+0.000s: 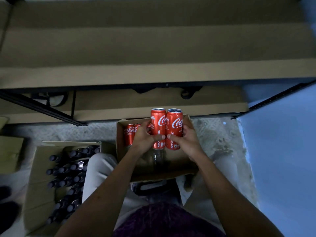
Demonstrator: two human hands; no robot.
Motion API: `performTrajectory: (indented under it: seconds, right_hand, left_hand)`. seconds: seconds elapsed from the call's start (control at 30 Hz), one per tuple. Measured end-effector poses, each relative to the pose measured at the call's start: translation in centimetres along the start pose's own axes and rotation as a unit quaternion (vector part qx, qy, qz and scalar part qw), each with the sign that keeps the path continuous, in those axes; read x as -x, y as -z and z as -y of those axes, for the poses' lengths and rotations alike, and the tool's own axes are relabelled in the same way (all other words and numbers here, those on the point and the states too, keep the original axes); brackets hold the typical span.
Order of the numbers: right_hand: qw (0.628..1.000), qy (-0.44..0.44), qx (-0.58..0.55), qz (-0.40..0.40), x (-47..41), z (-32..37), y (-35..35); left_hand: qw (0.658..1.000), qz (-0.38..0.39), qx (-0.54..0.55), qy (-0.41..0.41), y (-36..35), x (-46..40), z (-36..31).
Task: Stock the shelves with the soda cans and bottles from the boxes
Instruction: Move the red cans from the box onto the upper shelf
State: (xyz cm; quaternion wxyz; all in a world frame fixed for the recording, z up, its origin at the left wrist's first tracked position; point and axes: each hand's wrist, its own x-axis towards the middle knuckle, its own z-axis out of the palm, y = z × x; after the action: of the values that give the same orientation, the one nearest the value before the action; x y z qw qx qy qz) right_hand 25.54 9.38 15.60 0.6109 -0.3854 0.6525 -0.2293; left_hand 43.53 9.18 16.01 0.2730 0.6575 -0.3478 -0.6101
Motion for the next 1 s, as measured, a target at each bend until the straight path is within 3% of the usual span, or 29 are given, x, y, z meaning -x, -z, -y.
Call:
performTrajectory:
  seconds: [0.43,1.0]
  right_hand:
    - [0.997,0.063,-0.034,-0.017,11.6,16.2,3.5]
    - [0.974,0.227,0.004,-0.023,17.6,30.3,5.7]
  left_hand:
    - [0.998,0.021,-0.006,-0.064,2.2,10.9,-16.3]
    - [0.974,0.027,0.026,-0.222,6.4,16.6,-29.7]
